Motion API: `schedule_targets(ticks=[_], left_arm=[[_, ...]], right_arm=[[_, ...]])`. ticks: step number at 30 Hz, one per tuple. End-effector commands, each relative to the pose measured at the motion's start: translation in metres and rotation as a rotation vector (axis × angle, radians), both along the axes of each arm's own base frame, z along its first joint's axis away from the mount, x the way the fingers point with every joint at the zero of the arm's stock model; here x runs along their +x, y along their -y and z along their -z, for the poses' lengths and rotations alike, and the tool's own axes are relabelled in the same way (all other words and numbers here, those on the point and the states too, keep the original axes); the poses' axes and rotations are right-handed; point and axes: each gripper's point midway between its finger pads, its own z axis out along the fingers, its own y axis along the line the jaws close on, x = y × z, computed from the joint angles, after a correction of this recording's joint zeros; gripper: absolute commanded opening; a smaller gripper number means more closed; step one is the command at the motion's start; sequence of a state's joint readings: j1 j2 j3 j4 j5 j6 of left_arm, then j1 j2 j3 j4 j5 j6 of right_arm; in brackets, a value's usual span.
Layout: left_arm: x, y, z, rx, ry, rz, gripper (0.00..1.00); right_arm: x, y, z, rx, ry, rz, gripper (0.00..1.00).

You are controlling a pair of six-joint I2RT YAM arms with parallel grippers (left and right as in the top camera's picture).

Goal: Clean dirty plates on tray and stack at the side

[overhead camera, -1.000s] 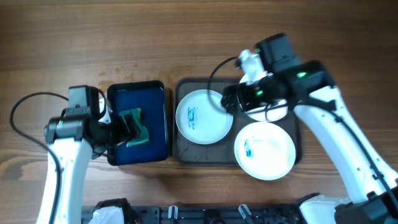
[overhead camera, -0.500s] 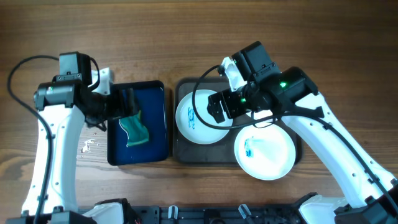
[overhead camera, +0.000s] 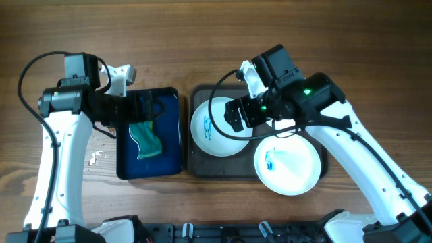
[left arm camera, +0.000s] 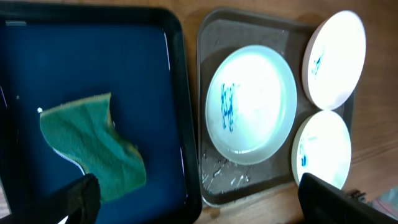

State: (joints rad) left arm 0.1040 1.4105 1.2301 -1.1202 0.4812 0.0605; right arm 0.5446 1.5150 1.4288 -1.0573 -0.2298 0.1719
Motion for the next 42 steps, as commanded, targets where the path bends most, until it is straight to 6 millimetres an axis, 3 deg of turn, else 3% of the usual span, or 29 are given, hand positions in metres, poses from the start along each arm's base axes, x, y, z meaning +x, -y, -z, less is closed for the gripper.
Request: schedule_targets(ticks=[1, 5, 7, 10, 13, 16, 21, 27, 33, 40, 41, 42], left_arm=[[-0.003, -0.019, 0.018, 0.092, -0.101, -0.096, 0.85], [-0.008, -0.019, 0.052, 0.14, -0.216, -0.101, 0.87], [-0.006, -0.019, 0.062, 0.157, -0.239, -0.09, 0.79], [-0.002, -0.028, 0.079, 0.227, -0.282, -0.131, 0.79], [-0.006, -0.039, 0.093, 0.29, -0.342, -0.159, 0.72], [-0.008, -0.054, 0.101, 0.369, -0.378, -0.219, 0.74], [-0.013, -0.053, 0.104, 0.367, -0.399, -0.234, 0.79], [-0.034, -0.036, 0.127, 0.337, -0.466, -0.216, 0.78], [-0.031, -0.016, 0.147, 0.311, -0.482, -0.227, 0.79], [-0.028, -0.023, 0.177, 0.345, -0.563, -0.353, 0.75], [-0.028, -0.024, 0.179, 0.353, -0.566, -0.359, 0.68], [-0.027, -0.024, 0.18, 0.352, -0.562, -0.36, 0.53]], right_arm=[[0.007, 0.001, -0.007, -0.004, 0.03, 0.023, 1.0], [0.006, 0.001, -0.007, -0.005, 0.028, 0.023, 1.0], [0.006, 0.001, -0.007, -0.005, 0.027, 0.024, 1.0], [0.005, 0.002, -0.006, -0.006, 0.021, 0.029, 1.0], [0.002, 0.003, -0.001, -0.007, -0.012, 0.067, 1.0], [0.0, 0.005, 0.009, -0.018, -0.036, 0.073, 1.0], [-0.001, 0.005, 0.032, -0.058, -0.097, 0.073, 1.0], [0.003, 0.003, 0.055, -0.094, -0.152, 0.074, 1.0], [0.003, 0.002, 0.061, -0.1, -0.168, 0.072, 1.0], [0.0, 0.003, 0.061, -0.104, -0.18, 0.073, 0.99], [0.0, 0.003, 0.061, -0.104, -0.18, 0.073, 1.0], [0.0, 0.003, 0.061, -0.104, -0.18, 0.073, 1.0]])
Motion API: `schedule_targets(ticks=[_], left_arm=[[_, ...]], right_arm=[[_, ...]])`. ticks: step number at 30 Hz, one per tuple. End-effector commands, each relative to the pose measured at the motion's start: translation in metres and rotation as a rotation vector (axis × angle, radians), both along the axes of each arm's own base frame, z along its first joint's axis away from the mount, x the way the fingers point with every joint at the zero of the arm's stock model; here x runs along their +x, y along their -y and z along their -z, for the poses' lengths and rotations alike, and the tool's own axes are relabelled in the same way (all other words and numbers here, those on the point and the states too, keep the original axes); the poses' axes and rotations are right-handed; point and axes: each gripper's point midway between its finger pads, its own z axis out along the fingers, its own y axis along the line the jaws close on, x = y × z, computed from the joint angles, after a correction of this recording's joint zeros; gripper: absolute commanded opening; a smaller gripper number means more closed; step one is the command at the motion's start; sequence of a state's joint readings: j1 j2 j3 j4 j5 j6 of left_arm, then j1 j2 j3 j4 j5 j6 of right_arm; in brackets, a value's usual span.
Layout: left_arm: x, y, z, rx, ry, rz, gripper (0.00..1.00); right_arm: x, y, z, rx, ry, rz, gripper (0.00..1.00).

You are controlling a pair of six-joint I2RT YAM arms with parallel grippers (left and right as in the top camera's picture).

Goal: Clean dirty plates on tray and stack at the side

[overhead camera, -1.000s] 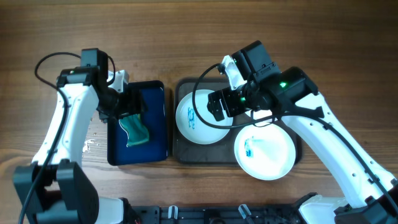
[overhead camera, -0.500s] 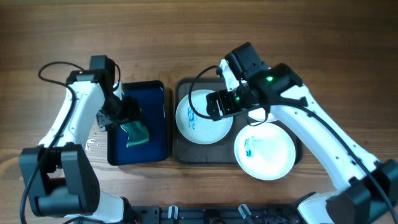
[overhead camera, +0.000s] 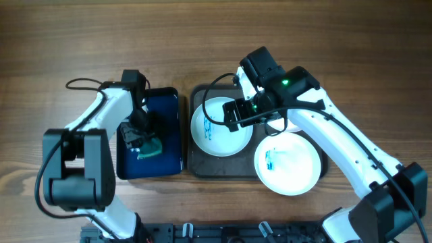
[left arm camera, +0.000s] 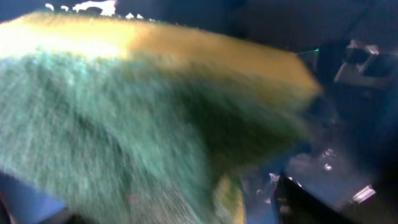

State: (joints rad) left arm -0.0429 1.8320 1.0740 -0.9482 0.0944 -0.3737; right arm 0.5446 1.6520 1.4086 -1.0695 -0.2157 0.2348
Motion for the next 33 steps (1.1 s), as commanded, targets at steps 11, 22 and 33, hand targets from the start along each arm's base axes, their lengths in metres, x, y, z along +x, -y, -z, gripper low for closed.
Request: schedule_targets(ticks=[11, 22, 33], left_arm=[[0.022, 0.01, -0.022, 0.021, 0.106, -0.014, 0.04], [0.019, 0.004, -0.104, 0.286, 0.331, 0.032, 0.04], [0.022, -0.037, -0.116, 0.527, 0.39, -0.175, 0.04]], right_arm=[[0.0, 0.001, 0.007, -0.01, -0.013, 0.011, 1.0], [0.001, 0.0, 0.006, -0.007, -0.006, 0.011, 1.0], [0.007, -0.004, 0.004, 0.008, 0.019, 0.012, 1.0]])
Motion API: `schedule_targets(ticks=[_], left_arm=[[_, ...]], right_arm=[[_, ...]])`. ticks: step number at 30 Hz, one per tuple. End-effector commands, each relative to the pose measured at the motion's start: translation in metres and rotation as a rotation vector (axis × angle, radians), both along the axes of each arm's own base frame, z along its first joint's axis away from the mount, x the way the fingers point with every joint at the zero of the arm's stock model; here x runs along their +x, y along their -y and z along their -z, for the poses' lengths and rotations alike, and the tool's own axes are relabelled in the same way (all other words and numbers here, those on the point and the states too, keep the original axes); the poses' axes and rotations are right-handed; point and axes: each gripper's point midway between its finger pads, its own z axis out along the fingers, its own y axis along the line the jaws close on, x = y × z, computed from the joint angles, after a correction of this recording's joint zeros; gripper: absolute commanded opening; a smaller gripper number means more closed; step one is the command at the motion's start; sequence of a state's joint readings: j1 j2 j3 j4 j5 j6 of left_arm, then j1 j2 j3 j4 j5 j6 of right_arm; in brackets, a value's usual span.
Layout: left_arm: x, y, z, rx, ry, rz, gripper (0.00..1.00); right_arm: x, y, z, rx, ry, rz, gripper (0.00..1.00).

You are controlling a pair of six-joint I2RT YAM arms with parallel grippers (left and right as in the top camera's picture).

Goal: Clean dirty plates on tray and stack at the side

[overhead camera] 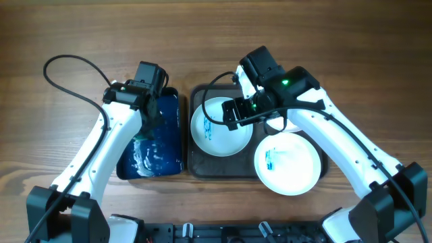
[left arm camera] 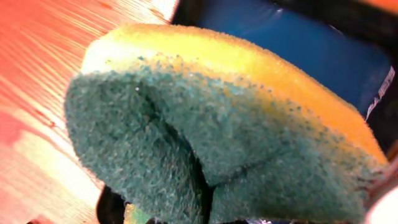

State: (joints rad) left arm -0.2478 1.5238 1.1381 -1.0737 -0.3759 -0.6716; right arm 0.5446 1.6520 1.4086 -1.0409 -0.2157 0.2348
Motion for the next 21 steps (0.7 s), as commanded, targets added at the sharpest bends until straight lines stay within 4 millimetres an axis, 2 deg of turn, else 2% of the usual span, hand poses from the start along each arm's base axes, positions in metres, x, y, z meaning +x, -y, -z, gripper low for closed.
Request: schedule_targets(ticks=[1, 8, 11, 13, 15, 18, 21], left_arm=[[0.006, -0.018, -0.008, 0.098, 0.056, -0.087, 0.04], [0.006, -0.02, -0.008, 0.11, 0.059, -0.105, 0.04], [0.003, -0.005, 0.0, 0.013, 0.03, -0.086, 0.04], [0.005, 0.012, 0.005, -0.075, 0.004, -0.025, 0.04], [0.008, 0.028, 0.008, -0.158, -0.008, 0.045, 0.04], [0.008, 0.032, 0.009, -0.178, -0.012, 0.059, 0.04], [0.008, 0.032, 0.009, -0.179, -0.011, 0.06, 0.04]], right_arm=[[0.003, 0.0, 0.006, -0.005, -0.002, 0.012, 1.0], [0.005, -0.001, 0.007, -0.006, 0.002, 0.02, 1.0], [0.008, 0.004, 0.018, -0.043, -0.022, 0.074, 1.0], [0.009, 0.004, 0.033, -0.064, -0.063, 0.091, 1.0], [0.008, 0.004, 0.054, -0.096, -0.115, 0.099, 0.95], [0.007, 0.005, 0.086, -0.141, -0.188, 0.118, 0.76], [0.007, 0.012, 0.112, -0.208, -0.238, 0.187, 0.76]])
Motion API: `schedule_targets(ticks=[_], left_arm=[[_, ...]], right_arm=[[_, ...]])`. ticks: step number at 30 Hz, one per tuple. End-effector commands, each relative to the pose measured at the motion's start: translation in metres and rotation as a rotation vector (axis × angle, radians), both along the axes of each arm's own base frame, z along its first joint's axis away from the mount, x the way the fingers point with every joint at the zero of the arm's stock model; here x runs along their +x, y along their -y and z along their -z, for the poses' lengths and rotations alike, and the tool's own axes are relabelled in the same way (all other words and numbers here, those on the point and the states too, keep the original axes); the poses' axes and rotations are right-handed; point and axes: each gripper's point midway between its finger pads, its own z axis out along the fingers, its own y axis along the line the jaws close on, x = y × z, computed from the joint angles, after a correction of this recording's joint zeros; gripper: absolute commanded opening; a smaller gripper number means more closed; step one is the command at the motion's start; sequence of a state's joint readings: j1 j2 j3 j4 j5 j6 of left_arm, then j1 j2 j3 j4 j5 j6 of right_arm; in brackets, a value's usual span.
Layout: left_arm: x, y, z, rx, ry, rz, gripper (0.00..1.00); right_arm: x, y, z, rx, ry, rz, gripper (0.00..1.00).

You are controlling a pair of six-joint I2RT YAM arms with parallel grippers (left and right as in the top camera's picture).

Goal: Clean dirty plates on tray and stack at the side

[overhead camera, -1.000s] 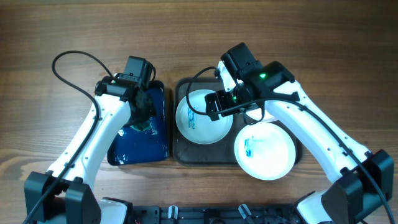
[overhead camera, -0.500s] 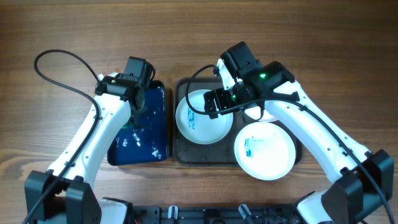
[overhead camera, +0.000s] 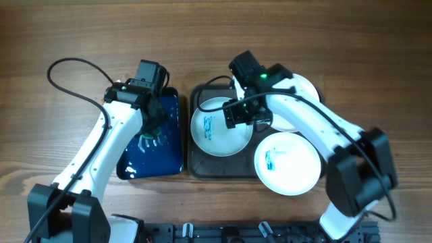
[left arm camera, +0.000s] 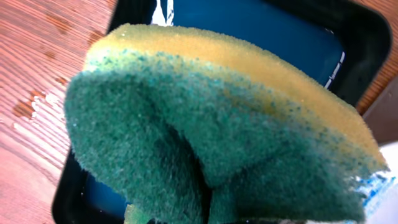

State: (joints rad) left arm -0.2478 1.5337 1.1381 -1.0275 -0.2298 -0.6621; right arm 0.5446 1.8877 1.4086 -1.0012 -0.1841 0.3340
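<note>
A green and yellow sponge (left arm camera: 211, 124) fills the left wrist view, pinched and folded in my left gripper (overhead camera: 152, 125), which is shut on it above the blue tray (overhead camera: 172, 152). From overhead only a green edge of the sponge (overhead camera: 147, 138) shows below the gripper. The dark tray (overhead camera: 196, 165) holds three white plates. The left plate (overhead camera: 216, 131) and the near-right plate (overhead camera: 287, 165) bear blue smears. The far-right plate (overhead camera: 304, 91) is mostly under the right arm. My right gripper (overhead camera: 235, 115) sits at the left plate's upper right rim, its jaws unclear.
Water glistens in the blue tray (left arm camera: 298, 37). Wet patches mark the wood (left arm camera: 37, 106) left of it. A black cable (overhead camera: 67, 67) loops over the table at the far left. The two trays stand side by side, almost touching.
My left gripper still holds the sponge over the blue tray, and more of the tray shows beneath it. The right arm has shifted its pose, with its gripper still at the left plate's rim.
First the sponge lay in the blue tray with my left gripper open above it. Then the gripper was down at the sponge. Later it held the sponge off the wet tray, as it does now. My right gripper stayed at the left plate throughout.
</note>
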Motion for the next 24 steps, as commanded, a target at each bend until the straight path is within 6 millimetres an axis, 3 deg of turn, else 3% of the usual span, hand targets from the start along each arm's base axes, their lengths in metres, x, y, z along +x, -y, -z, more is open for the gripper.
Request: schedule_targets(ticks=[1, 3, 8, 9, 10, 11, 15, 18, 20, 21, 24], left_arm=[[0.003, 0.007, 0.0, -0.034, -0.005, 0.033, 0.04], [0.003, 0.007, 0.0, -0.034, -0.005, 0.033, 0.04], [0.003, 0.007, 0.0, -0.036, -0.006, 0.033, 0.04], [0.003, 0.008, 0.001, -0.042, -0.008, 0.036, 0.04], [0.002, 0.011, 0.001, -0.057, -0.011, 0.05, 0.04], [0.003, 0.015, 0.001, -0.077, -0.013, 0.069, 0.04], [0.003, 0.017, 0.001, -0.089, -0.013, 0.072, 0.04], [0.002, 0.023, 0.002, -0.115, -0.021, 0.097, 0.04], [0.001, 0.025, 0.002, -0.131, -0.025, 0.102, 0.04], [0.001, 0.029, 0.002, -0.148, -0.029, 0.118, 0.04], [0.001, 0.043, 0.002, -0.218, -0.035, 0.175, 0.04]], right_arm=[[-0.001, 0.016, 0.036, -0.116, -0.065, 0.103, 0.76], [0.002, 0.025, 0.046, -0.164, -0.074, 0.168, 0.77], [0.012, 0.042, 0.048, -0.166, -0.081, 0.237, 0.73], [0.014, 0.043, 0.049, -0.164, -0.079, 0.243, 0.63], [0.016, 0.043, 0.051, -0.159, -0.079, 0.246, 0.46], [0.017, 0.043, 0.053, -0.16, -0.079, 0.247, 0.37], [0.015, 0.041, 0.061, -0.159, -0.094, 0.246, 0.27], [0.009, 0.041, 0.074, -0.15, -0.113, 0.265, 0.24], [0.003, 0.044, 0.083, -0.155, -0.122, 0.293, 0.07], [0.001, 0.045, 0.086, -0.157, -0.126, 0.293, 0.04], [-0.004, 0.048, 0.088, -0.165, -0.136, 0.292, 0.04]])
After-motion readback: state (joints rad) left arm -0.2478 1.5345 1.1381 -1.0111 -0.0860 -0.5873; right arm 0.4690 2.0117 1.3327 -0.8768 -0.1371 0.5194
